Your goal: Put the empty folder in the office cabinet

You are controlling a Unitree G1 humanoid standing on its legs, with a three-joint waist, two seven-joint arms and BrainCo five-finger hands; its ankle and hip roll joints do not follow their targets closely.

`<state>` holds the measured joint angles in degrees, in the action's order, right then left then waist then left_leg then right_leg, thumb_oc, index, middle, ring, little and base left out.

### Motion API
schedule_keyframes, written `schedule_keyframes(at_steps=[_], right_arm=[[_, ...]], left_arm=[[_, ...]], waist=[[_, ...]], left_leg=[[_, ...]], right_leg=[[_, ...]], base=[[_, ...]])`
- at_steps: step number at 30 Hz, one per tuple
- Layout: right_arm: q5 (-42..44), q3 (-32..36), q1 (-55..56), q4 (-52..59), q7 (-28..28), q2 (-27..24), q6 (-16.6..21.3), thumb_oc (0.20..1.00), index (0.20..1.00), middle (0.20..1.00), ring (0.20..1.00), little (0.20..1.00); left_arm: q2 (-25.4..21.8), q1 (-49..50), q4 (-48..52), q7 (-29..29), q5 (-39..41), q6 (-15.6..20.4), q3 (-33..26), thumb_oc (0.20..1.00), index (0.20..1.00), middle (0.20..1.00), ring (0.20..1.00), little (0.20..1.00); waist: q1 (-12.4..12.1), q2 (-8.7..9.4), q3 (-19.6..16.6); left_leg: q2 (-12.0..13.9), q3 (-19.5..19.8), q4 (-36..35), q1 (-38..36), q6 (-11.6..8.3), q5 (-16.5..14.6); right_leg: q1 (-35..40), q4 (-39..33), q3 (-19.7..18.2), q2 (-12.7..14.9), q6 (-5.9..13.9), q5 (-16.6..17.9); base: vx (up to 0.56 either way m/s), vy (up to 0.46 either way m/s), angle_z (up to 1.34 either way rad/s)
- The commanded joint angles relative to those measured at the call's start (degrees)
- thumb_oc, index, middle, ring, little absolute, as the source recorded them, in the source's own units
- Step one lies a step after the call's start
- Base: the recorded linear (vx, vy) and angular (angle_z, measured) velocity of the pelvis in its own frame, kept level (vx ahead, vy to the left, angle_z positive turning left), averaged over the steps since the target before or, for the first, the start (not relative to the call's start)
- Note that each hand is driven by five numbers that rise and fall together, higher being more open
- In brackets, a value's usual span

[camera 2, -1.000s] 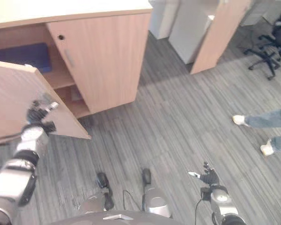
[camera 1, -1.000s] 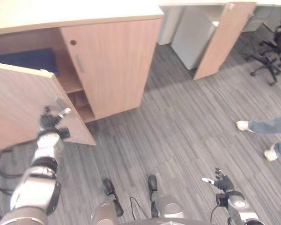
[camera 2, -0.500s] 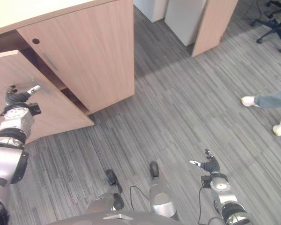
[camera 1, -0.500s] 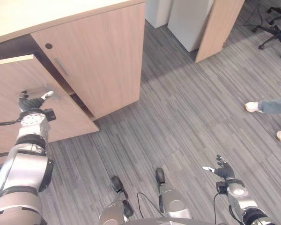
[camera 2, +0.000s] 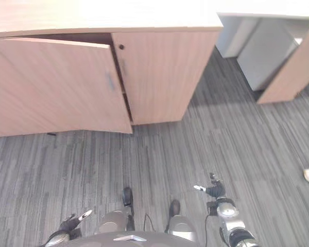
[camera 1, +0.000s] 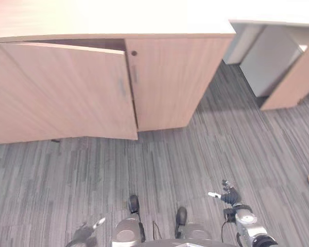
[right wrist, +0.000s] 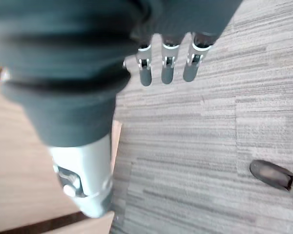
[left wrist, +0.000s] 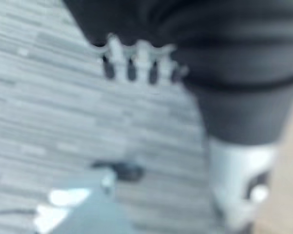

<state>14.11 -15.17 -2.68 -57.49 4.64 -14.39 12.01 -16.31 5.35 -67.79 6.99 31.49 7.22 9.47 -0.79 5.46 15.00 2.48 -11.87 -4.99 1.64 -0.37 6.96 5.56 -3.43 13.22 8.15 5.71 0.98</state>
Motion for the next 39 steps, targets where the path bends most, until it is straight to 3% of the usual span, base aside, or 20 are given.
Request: schedule_keyframes(at_steps=[1,7,12,19,20,27,39], right_arm=[[-2.53,-0.75,-0.13,2.07,1.40,-3.53,2.06,1.000,1.000,1.000,1.000,1.000],[-6.54,-3.52,-1.26,-1.87,2.92,-2.59,2.51,1.000,1.000,1.000,1.000,1.000],[-1.89,-5.61,-3.07,-3.65,3.94,-1.48,-3.83,1.000,1.000,1.000,1.000,1.000],[-3.77,-6.52,-3.44,-5.62,2.48,-0.30,-5.51,1.000,1.000,1.000,1.000,1.000],[-1.03,-6.51,-3.60,-6.97,3.04,0.44,-7.14,1.000,1.000,1.000,1.000,1.000],[-0.77,-5.90,-3.42,-10.34,4.36,1.61,-8.20,1.000,1.000,1.000,1.000,1.000],[-1.07,-6.08,-2.85,-10.64,4.89,1.90,-9.74,1.000,1.000,1.000,1.000,1.000]], left_arm=[[0.98,-7.73,-1.43,1.81,-3.97,0.67,3.02,1.000,1.000,1.000,1.000,1.000],[2.63,-6.09,-1.76,3.16,-5.10,0.82,4.80,1.000,1.000,1.000,1.000,1.000],[4.05,-5.68,-0.85,3.01,-1.47,-0.41,5.79,1.000,1.000,1.000,1.000,1.000],[4.85,-5.70,-1.44,2.17,-1.46,-2.14,5.15,1.000,1.000,1.000,1.000,1.000],[5.07,-5.83,-2.25,1.97,-2.47,-3.68,5.07,1.000,1.000,1.000,1.000,1.000],[5.59,-6.65,-3.81,3.05,-1.40,-3.92,5.02,1.000,1.000,1.000,1.000,1.000],[6.62,-6.19,-4.05,2.97,-1.24,-4.33,5.32,1.000,1.000,1.000,1.000,1.000]], waist=[[1.49,-3.40,-2.11],[0.08,-2.77,-4.12],[-1.48,-2.53,-5.54],[-1.54,-2.57,-6.31],[-1.43,-2.71,-6.75],[-0.25,-3.54,-7.66],[-0.09,-3.47,-7.78]], left_leg=[[-1.85,4.24,1.54,-4.39,3.60,-11.03],[-3.31,7.95,1.61,-4.74,3.04,-10.88],[-3.55,8.57,1.87,-4.91,2.25,-10.60],[-3.62,8.23,2.16,-5.31,2.06,-10.78],[-3.69,8.10,2.34,-5.65,2.09,-10.90],[-3.87,7.46,2.39,-7.53,2.51,-11.83],[-3.98,7.47,1.79,-9.38,2.86,-12.53]], right_leg=[[-5.81,8.18,-4.58,-1.38,1.72,-2.38],[-3.68,5.00,-5.69,-4.30,0.05,-2.69],[-1.75,1.78,-3.63,-5.05,-0.82,-2.27],[-0.84,0.49,-3.34,-5.52,-1.23,-2.00],[-0.39,0.42,-3.43,-5.69,-1.48,-2.16],[0.79,0.78,-4.64,-6.20,-2.25,-3.11],[2.25,0.62,-4.72,-6.25,-2.50,-3.54]], base=[[0.07,-0.113,0.43],[0.07,-0.163,0.60],[0.03,-0.148,0.25],[0.02,-0.043,0.06],[0.05,-0.020,-0.08],[0.08,0.009,-0.03],[0.04,0.004,-0.04]])
